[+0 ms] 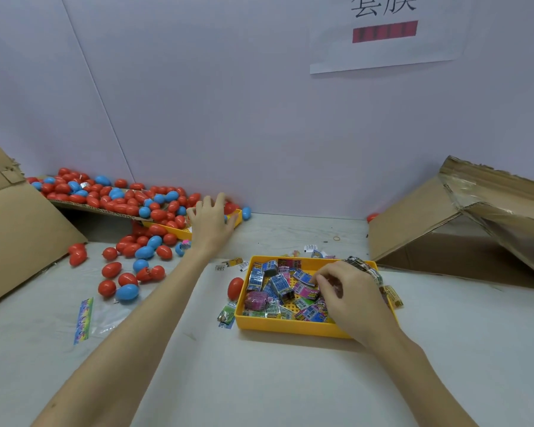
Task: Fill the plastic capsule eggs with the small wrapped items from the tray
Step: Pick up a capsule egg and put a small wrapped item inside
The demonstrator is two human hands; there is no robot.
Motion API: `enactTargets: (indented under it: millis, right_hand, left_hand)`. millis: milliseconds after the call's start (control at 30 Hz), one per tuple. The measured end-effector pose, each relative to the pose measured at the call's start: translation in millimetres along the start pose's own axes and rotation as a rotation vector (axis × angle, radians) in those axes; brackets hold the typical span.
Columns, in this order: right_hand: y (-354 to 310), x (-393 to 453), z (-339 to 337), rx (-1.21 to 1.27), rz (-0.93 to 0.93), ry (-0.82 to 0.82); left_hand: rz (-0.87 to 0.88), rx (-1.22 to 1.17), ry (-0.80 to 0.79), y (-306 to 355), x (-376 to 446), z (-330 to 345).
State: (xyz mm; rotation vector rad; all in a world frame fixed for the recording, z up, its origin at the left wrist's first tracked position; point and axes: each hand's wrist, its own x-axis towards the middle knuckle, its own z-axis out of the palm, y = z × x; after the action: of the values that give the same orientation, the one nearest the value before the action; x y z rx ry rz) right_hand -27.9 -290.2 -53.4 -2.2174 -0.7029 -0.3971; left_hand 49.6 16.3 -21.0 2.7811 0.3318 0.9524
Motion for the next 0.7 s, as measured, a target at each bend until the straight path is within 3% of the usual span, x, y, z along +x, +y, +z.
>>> enactTargets:
  millis: [100,267,533,700]
  right_hand:
    - [-2.3,-1.0,-0.3,-0.093,-0.024,-0.16]
    - [-6.9,-2.6,-5.6,-0.175,-0.042,-0.225]
    - [-10.6,-5.4,-9.9,-0.143,-0.047,-0.218]
    - [-10.6,-4.0,-7.7,-0.192,-0.05,-0.249]
  left_hand:
    - [0.019,-0.336,0.009,23.8,-33.8,-23.7]
    - [-0.044,-0.794,-0.212,71.4,-97.2,-54.8]
    - [0.082,-0.705,-0.228,81.7,-131.2,-62.2]
    - [0.057,-0.88,-0.19,68.8,-130.5,-69.4]
